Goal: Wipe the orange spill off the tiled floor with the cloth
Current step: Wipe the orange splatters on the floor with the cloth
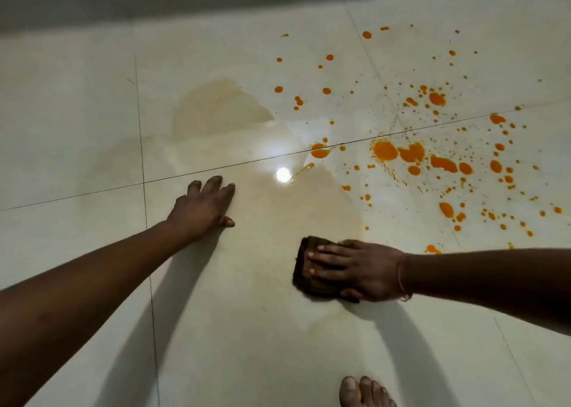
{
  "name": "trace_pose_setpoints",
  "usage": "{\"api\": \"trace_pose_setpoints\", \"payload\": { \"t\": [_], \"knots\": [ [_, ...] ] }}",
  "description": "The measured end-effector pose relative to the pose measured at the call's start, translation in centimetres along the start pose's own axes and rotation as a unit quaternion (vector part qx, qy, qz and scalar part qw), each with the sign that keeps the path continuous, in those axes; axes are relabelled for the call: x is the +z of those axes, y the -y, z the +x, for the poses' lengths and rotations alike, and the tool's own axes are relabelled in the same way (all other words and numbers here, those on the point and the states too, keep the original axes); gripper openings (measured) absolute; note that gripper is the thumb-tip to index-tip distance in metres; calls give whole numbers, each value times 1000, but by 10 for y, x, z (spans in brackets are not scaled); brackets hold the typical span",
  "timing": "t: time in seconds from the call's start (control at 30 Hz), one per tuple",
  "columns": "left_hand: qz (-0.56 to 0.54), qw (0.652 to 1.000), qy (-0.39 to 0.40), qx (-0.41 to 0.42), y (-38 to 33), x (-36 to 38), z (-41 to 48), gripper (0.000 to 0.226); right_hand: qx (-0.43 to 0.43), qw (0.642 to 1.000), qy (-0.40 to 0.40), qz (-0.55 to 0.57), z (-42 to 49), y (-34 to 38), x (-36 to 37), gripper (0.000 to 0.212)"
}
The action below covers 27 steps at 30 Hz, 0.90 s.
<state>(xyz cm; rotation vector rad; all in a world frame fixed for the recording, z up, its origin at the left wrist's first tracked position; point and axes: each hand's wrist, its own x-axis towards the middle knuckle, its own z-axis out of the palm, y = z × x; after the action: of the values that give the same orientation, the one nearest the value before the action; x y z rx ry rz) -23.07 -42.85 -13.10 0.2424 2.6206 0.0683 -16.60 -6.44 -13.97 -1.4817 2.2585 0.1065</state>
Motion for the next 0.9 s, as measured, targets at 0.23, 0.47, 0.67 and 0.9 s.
{"api": "trace_pose_setpoints", "payload": {
  "t": [0.23, 0.47, 0.67, 0.9],
  "knots": [
    [4, 999, -19, -37, -26, 0, -1, 107, 321, 931, -147, 95, 52, 99, 21, 68],
    [-3, 994, -44, -100, -59, 7, 7, 139, 341, 917, -163, 129, -54, 130, 69, 77],
    [23, 998, -30, 52, -135, 21, -17, 124, 546, 790, -196, 198, -45, 72, 57, 82],
    [59, 998, 11, 6, -175, 18, -12, 134, 520, 815, -189, 174, -129, 73, 91, 75]
  ]
}}
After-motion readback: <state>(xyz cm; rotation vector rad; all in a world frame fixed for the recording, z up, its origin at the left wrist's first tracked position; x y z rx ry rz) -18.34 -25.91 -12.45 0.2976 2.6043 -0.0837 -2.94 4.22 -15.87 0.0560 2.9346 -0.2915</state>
